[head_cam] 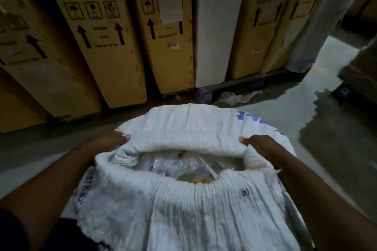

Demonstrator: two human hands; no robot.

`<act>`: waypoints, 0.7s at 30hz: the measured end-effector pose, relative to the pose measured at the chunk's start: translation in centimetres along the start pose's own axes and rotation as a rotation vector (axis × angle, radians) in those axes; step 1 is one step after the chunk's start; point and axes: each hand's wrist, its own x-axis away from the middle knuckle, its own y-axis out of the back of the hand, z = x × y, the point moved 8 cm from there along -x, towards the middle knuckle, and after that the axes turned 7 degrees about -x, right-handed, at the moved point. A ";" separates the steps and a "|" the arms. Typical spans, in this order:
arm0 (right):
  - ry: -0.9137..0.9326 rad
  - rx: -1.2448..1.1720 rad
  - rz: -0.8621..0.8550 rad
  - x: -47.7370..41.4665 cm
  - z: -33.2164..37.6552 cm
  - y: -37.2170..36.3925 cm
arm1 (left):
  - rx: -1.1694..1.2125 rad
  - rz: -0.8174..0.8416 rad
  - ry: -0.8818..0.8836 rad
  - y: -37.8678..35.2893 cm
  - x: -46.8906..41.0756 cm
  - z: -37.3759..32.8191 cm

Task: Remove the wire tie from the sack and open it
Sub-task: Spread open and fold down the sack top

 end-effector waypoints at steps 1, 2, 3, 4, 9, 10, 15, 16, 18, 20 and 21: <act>0.051 0.079 -0.049 -0.1 0.3 -0.3 | -0.126 -0.049 -0.029 -0.5 0.8 -1.2; 0.068 0.118 -0.136 -0.4 0.2 -0.3 | -0.216 -0.127 -0.048 -0.6 1.2 -1.8; 0.087 0.067 -0.205 -0.2 0.3 -0.2 | -0.246 -0.215 -0.086 -0.4 1.7 -2.4; 0.086 0.017 -0.261 0.0 0.3 0.0 | -0.283 -0.298 -0.107 0.0 2.5 -3.2; 0.575 0.122 -0.432 6.6 7.6 3.2 | -0.579 -0.574 -0.379 3.2 8.4 -10.3; 0.685 0.119 -0.394 8.8 9.3 3.4 | -0.557 -0.579 -0.483 3.2 10.7 -12.4; 0.701 0.199 -0.302 14.8 10.3 3.1 | -0.624 -0.572 -0.522 1.2 20.9 -13.8; 0.633 0.265 -0.367 15.0 9.6 3.8 | -0.606 -0.619 -0.420 1.6 21.3 -12.0; 0.406 0.455 -0.376 14.9 7.8 5.0 | -0.549 -0.508 -0.104 2.1 20.0 -6.8; 0.179 0.525 -0.178 14.9 5.0 4.9 | -0.407 -0.275 0.129 1.3 18.6 -2.5; 0.081 0.484 -0.047 15.1 3.7 4.2 | -0.263 -0.163 0.217 0.2 18.6 -1.1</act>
